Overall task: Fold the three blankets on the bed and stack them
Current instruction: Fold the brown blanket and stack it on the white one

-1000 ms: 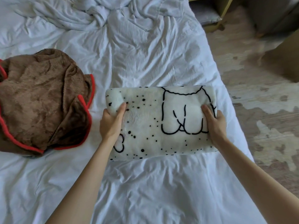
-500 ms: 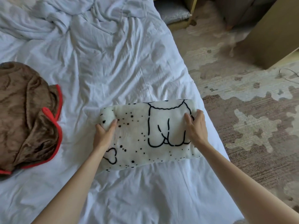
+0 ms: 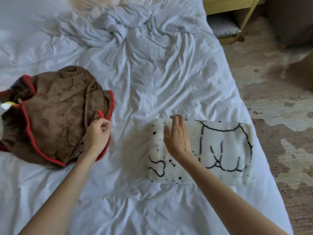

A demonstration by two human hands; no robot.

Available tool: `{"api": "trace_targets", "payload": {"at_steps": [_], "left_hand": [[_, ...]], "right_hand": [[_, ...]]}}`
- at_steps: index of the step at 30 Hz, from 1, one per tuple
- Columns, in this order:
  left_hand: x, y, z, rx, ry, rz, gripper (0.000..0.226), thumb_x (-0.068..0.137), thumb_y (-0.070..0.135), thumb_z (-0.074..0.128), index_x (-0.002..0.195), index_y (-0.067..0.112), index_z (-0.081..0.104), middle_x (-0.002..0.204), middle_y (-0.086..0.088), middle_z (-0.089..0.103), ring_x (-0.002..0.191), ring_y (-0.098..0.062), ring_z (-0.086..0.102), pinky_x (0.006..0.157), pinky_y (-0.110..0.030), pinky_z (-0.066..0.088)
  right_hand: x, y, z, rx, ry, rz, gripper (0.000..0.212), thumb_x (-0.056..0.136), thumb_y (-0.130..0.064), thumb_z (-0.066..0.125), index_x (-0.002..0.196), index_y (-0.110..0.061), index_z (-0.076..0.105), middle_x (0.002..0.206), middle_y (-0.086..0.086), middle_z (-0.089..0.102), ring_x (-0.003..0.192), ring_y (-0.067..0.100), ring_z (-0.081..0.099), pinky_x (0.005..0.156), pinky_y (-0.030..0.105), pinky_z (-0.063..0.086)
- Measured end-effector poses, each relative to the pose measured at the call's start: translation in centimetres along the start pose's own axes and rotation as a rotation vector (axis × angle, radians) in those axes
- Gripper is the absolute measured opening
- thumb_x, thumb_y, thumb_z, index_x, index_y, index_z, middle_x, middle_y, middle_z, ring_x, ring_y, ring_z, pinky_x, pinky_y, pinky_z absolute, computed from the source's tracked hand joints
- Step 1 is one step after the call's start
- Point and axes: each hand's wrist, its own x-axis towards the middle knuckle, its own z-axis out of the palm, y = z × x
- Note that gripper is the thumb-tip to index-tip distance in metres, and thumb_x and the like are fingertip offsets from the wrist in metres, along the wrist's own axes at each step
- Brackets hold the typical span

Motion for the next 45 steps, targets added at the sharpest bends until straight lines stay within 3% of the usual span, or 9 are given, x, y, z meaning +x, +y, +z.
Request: {"api": "trace_targets", "payload": {"at_steps": [6,12,20,23,27,33,37,40,45], "left_hand": [[0.3,-10.9,-3.7,0.138,0.041,0.039,0.006,0.089,0.017,0.065,0.095,0.017,0.066,0.096,0.000,0.058,0.091,-0.025,0.060,0.079,-0.041,0.049],[-1.0,-20.1,-2.5,0.407,-0.174,0.153,0.046,0.079,0.023,0.080,0.118,0.003,0.066,0.131,-0.011,0.059,0.116,-0.037,0.056,0.086,-0.049,0.048],[-1.2,-24.0,-2.3,0.546,-0.242,0.405,0.063,0.072,0.045,0.080,0.124,0.016,0.060,0.137,-0.001,0.053,0.128,-0.024,0.048,0.093,-0.041,0.044],[-1.4,-24.3,-2.4,0.531,-0.265,0.424,0.043,0.080,0.035,0.075,0.118,0.017,0.064,0.132,0.002,0.057,0.132,-0.023,0.045,0.095,-0.041,0.042],[-0.9,-22.8,-2.4,0.421,-0.258,0.381,0.013,0.090,0.016,0.061,0.101,0.020,0.067,0.107,0.007,0.066,0.121,-0.018,0.050,0.093,-0.034,0.032],[-0.8,-19.3,-7.4,0.269,-0.356,0.232,0.016,0.098,0.019,0.051,0.110,0.016,0.062,0.086,-0.010,0.069,0.094,-0.031,0.061,0.088,-0.040,0.044],[0.6,-14.7,-13.2,0.107,-0.327,0.100,0.026,0.100,0.036,0.047,0.121,0.027,0.060,0.105,-0.002,0.071,0.105,-0.027,0.062,0.082,-0.036,0.044],[2.2,-9.4,-18.1,0.059,-0.240,0.117,0.036,0.100,0.048,0.041,0.123,0.029,0.060,0.118,0.000,0.069,0.112,-0.026,0.061,0.082,-0.035,0.042],[3.1,0.5,-27.4,-0.051,-0.117,0.258,0.048,0.095,0.065,0.031,0.094,0.032,0.065,0.097,0.008,0.070,0.098,-0.017,0.064,0.080,-0.034,0.048]], "right_hand": [[0.1,-7.3,10.3,0.010,-0.290,-0.195,0.037,0.097,-0.026,0.044,0.132,-0.013,0.042,0.133,0.003,0.043,0.112,0.024,0.052,0.079,0.035,0.044],[0.8,-10.8,19.9,-0.077,-0.486,-0.231,0.038,0.094,-0.013,0.045,0.132,-0.014,0.041,0.128,0.006,0.045,0.107,0.032,0.054,0.076,0.039,0.045],[0.8,-12.9,27.1,-0.109,-0.541,-0.155,0.061,0.073,-0.010,0.063,0.126,-0.008,0.034,0.132,0.011,0.036,0.116,0.035,0.042,0.083,0.046,0.048],[0.0,-12.0,27.0,-0.331,-0.614,-0.450,0.061,0.070,-0.008,0.062,0.126,-0.011,0.039,0.131,0.005,0.043,0.116,0.031,0.044,0.085,0.041,0.046],[-0.7,-10.4,25.4,-0.675,-0.599,-0.820,0.034,0.082,-0.010,0.053,0.114,-0.018,0.058,0.116,0.000,0.061,0.120,0.025,0.046,0.095,0.033,0.032],[-0.4,-13.4,18.9,-0.402,-0.614,-0.483,0.025,0.087,-0.018,0.053,0.105,-0.021,0.070,0.099,0.011,0.071,0.103,0.032,0.060,0.098,0.032,0.035],[2.1,-19.1,10.0,-0.199,-0.524,-0.441,0.029,0.086,-0.011,0.053,0.103,-0.026,0.072,0.091,0.007,0.074,0.090,0.030,0.065,0.082,0.036,0.047],[4.2,-25.0,2.6,-0.038,-0.422,-0.439,0.030,0.083,-0.008,0.054,0.089,-0.034,0.069,0.064,-0.012,0.063,0.064,0.013,0.058,0.066,0.030,0.045],[5.4,-33.7,-9.4,0.145,-0.275,-0.508,0.030,0.084,-0.001,0.052,0.078,-0.027,0.064,0.042,-0.014,0.055,0.039,-0.003,0.051,0.042,0.010,0.037]]}}
